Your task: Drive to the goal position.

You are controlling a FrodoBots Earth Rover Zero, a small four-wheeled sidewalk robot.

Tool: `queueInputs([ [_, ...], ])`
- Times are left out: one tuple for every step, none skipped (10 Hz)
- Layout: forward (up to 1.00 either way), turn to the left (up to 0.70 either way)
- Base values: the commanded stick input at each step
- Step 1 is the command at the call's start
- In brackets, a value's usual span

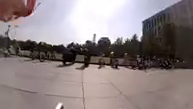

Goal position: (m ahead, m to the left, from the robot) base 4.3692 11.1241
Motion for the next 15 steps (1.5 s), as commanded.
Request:
queueInputs([
  [0.00, 1.00],
  [0.00, 1.00],
  [0.00, 1.00],
  [0.00, 1.00],
  [0.00, 1.00],
  [0.06, 0.89],
  [0.26, 0.53],
  [0.26, 0.53],
  [0.26, 0.53],
  [0.42, 0.49],
  [0.94, 0.37],
  [0.94, 0.37],
  [0.94, 0.37],
  [0.94, 0.37],
  [0.94, 0.37],
])
